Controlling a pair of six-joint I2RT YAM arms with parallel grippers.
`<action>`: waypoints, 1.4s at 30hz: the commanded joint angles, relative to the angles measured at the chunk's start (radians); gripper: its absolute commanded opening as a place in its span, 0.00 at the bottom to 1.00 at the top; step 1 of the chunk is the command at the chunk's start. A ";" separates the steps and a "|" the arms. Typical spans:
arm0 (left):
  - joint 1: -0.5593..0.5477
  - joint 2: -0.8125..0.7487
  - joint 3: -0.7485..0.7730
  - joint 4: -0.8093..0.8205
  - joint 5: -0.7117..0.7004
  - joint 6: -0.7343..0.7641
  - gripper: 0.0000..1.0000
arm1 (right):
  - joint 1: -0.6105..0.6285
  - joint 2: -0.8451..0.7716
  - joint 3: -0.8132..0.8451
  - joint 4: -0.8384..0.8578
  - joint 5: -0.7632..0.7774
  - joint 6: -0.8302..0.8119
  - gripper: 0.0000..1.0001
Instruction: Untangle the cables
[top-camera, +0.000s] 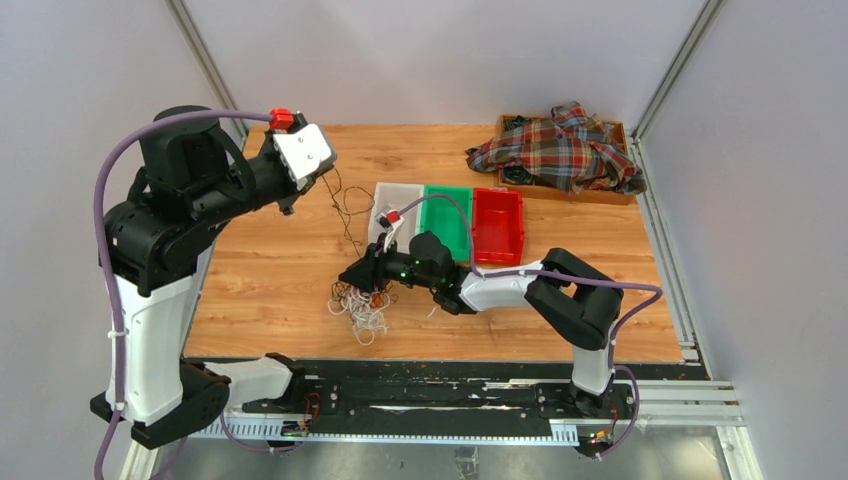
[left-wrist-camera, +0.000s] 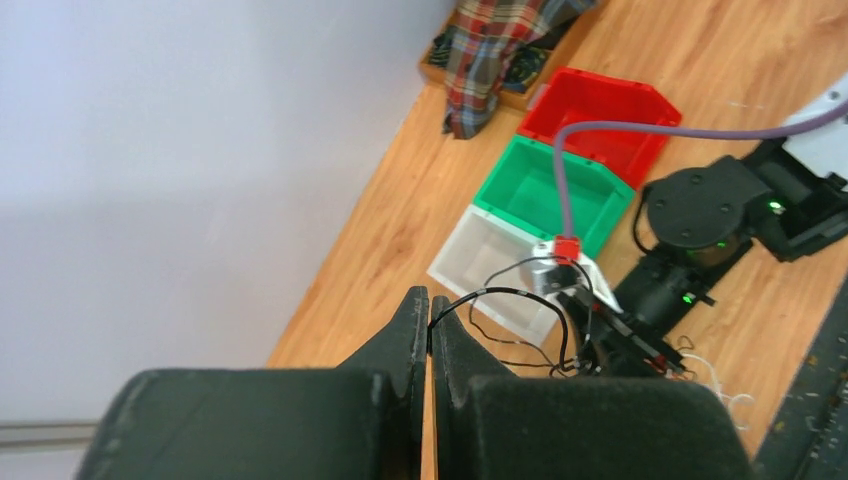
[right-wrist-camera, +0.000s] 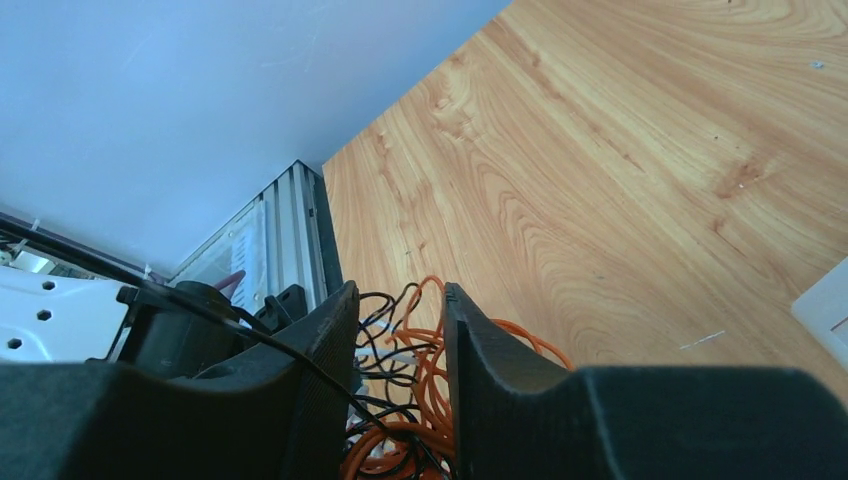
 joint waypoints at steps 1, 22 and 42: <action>-0.006 0.034 0.156 0.116 -0.112 0.069 0.00 | -0.014 0.059 -0.056 -0.053 0.047 -0.024 0.37; -0.007 -0.022 0.041 0.329 -0.257 0.025 0.00 | -0.013 -0.001 -0.164 -0.098 0.178 -0.092 0.83; -0.007 -0.334 -0.747 0.344 -0.378 0.108 0.00 | -0.014 -0.163 -0.234 -0.298 0.176 -0.147 0.62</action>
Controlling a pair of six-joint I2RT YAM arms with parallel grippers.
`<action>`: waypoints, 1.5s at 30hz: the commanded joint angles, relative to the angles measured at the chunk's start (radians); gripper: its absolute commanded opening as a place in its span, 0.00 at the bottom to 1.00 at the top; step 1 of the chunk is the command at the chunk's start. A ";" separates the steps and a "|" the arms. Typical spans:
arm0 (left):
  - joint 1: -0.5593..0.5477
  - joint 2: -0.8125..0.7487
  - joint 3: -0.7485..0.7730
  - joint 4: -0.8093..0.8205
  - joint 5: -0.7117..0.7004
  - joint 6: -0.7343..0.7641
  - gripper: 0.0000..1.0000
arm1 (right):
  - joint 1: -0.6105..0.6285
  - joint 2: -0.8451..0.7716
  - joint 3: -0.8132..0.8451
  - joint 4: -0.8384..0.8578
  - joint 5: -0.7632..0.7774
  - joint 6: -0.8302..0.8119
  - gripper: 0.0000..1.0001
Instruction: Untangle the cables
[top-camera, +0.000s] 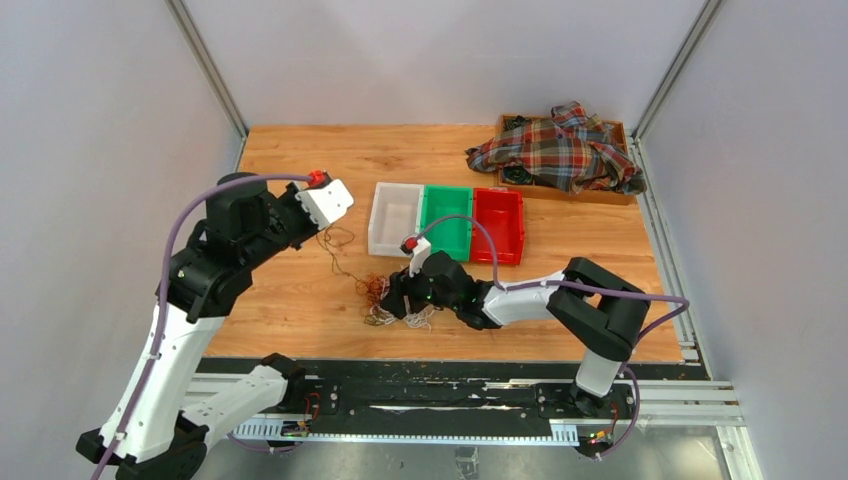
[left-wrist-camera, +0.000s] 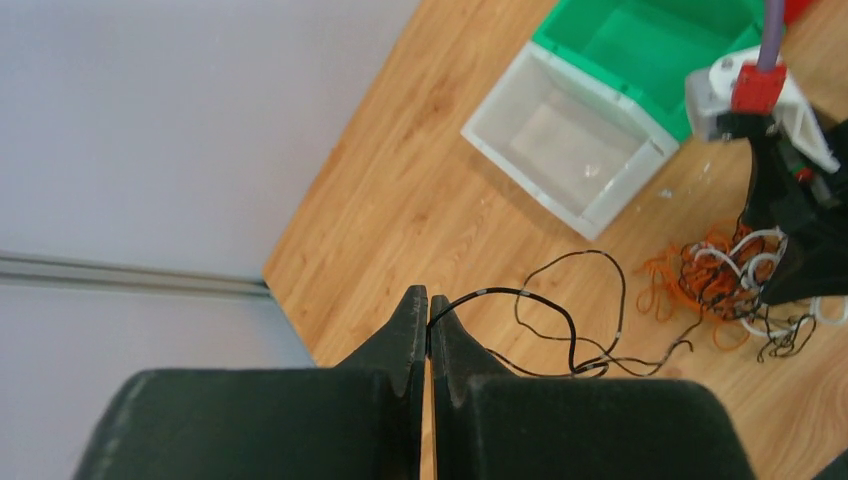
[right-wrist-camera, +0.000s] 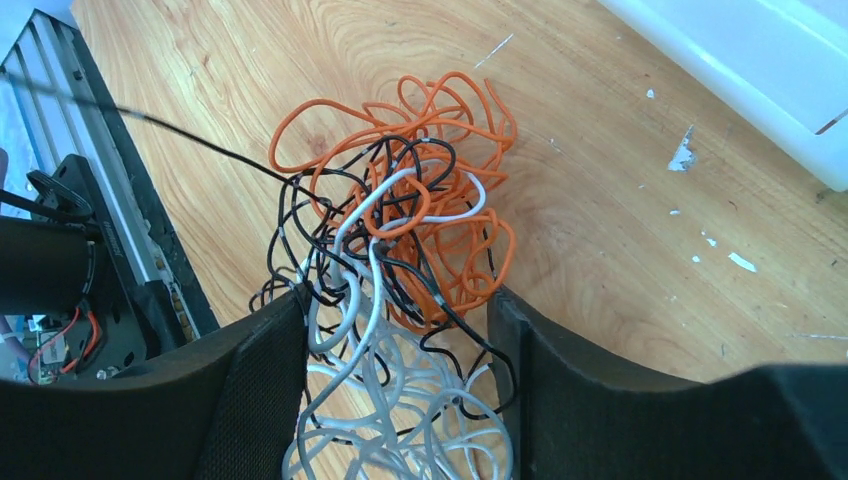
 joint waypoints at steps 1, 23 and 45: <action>-0.002 -0.052 -0.108 0.042 -0.069 0.044 0.00 | -0.014 -0.033 0.001 -0.033 -0.014 -0.023 0.55; -0.002 -0.175 -0.424 0.016 0.352 -0.078 0.78 | -0.038 -0.166 0.173 -0.131 -0.328 -0.098 0.01; -0.002 -0.046 -0.476 0.084 0.405 -0.111 0.02 | -0.038 -0.218 0.134 -0.042 -0.429 -0.062 0.12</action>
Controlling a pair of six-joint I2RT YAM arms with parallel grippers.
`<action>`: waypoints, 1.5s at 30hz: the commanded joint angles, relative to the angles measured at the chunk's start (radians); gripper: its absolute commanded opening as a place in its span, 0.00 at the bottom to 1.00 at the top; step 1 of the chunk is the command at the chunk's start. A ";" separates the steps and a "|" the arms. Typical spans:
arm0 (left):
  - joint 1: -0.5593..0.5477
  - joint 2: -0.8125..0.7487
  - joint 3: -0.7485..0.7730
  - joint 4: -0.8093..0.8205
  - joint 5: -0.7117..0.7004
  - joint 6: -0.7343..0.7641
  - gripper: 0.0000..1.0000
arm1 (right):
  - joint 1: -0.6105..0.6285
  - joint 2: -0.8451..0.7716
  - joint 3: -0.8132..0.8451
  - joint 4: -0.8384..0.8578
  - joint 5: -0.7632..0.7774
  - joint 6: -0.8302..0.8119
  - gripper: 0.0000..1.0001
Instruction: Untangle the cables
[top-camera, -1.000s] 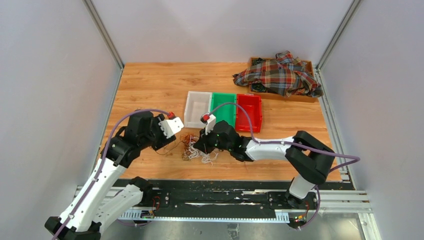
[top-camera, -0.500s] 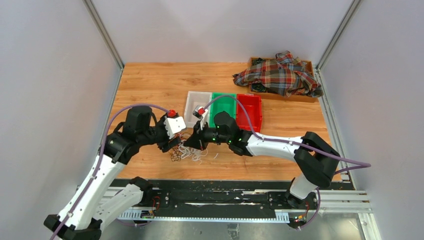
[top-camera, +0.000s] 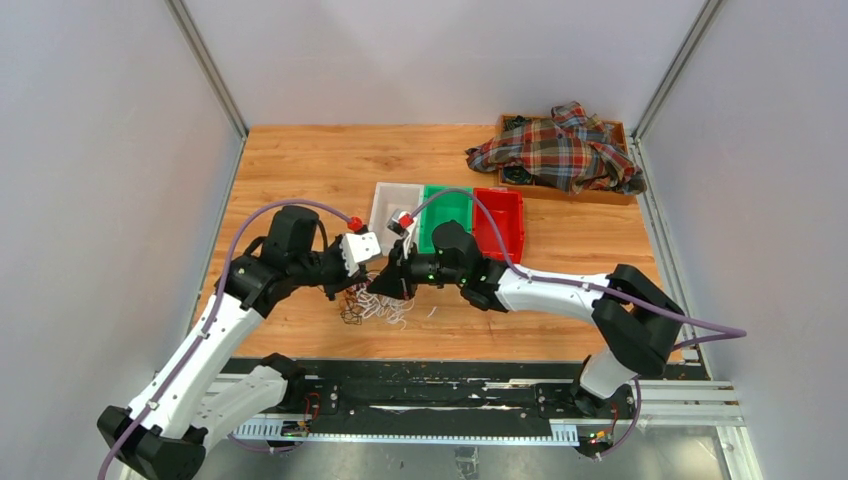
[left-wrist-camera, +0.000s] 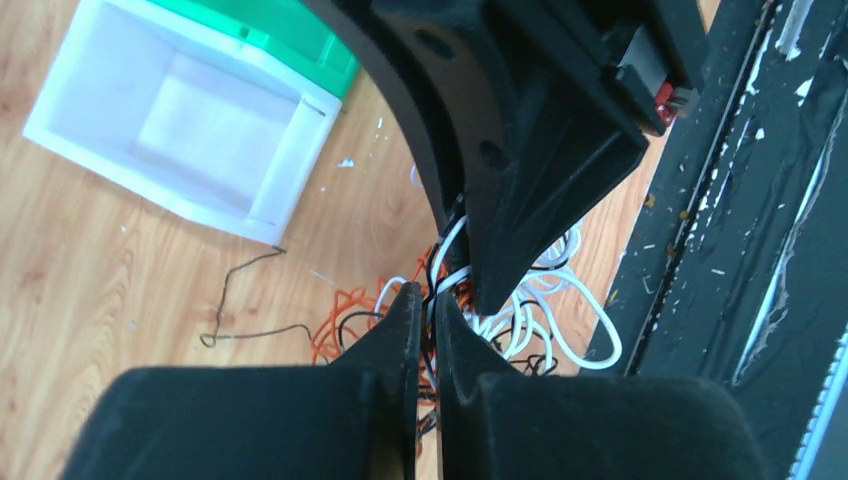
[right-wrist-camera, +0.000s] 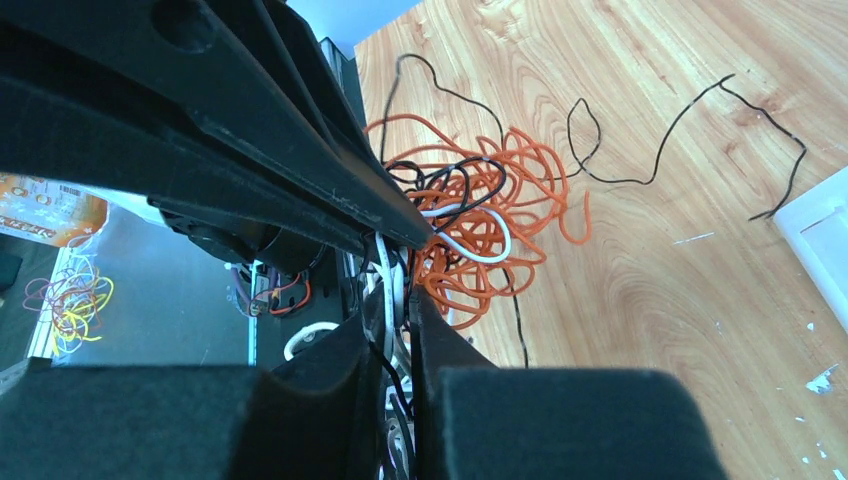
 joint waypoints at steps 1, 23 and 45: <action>-0.002 -0.029 -0.009 0.038 -0.042 -0.020 0.01 | -0.001 -0.056 -0.028 0.056 -0.019 0.011 0.13; -0.002 -0.076 0.178 -0.008 -0.001 -0.299 0.01 | -0.003 -0.162 -0.156 0.071 0.476 0.059 0.33; -0.003 -0.206 0.020 -0.060 -0.466 0.028 0.01 | -0.188 -0.575 -0.339 -0.207 0.666 -0.001 0.01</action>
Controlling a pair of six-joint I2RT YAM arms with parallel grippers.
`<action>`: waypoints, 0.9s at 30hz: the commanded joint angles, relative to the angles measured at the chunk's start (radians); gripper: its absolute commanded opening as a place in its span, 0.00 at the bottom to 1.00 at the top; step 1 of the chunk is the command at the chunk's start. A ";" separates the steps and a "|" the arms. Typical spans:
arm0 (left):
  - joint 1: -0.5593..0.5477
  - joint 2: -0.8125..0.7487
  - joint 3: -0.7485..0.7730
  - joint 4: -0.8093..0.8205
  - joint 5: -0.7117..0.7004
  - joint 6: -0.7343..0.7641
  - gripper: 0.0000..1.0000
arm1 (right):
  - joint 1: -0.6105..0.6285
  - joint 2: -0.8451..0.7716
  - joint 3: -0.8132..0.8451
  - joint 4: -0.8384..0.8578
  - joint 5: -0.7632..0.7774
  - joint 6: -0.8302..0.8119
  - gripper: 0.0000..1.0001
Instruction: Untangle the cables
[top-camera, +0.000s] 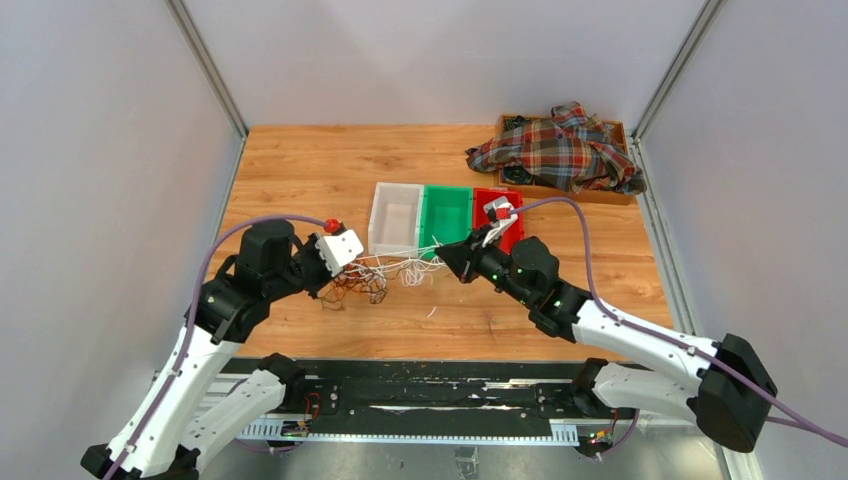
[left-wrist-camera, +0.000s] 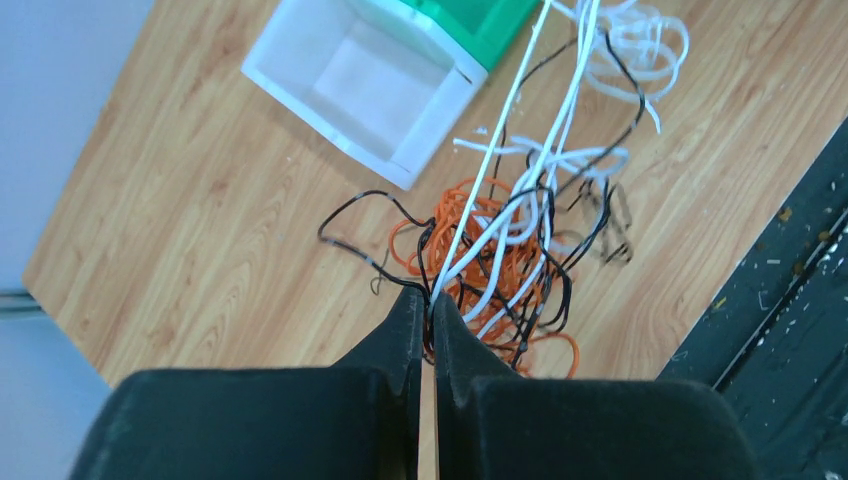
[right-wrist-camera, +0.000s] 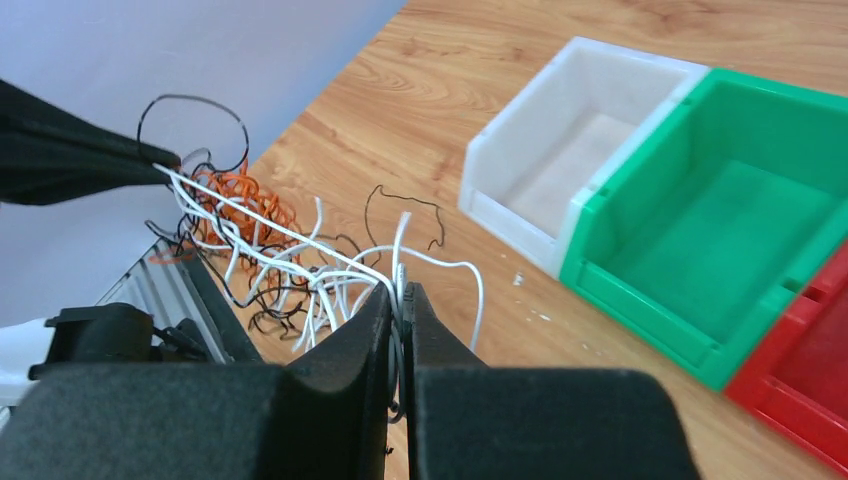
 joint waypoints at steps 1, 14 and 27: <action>0.012 -0.065 -0.086 -0.015 -0.170 0.063 0.01 | -0.092 -0.075 -0.028 -0.162 0.131 -0.058 0.01; 0.012 -0.077 -0.124 -0.019 -0.029 0.032 0.61 | -0.094 -0.038 0.022 -0.078 -0.110 -0.020 0.01; 0.012 0.077 0.033 0.064 0.298 0.028 0.75 | -0.072 0.109 0.183 0.124 -0.470 0.137 0.00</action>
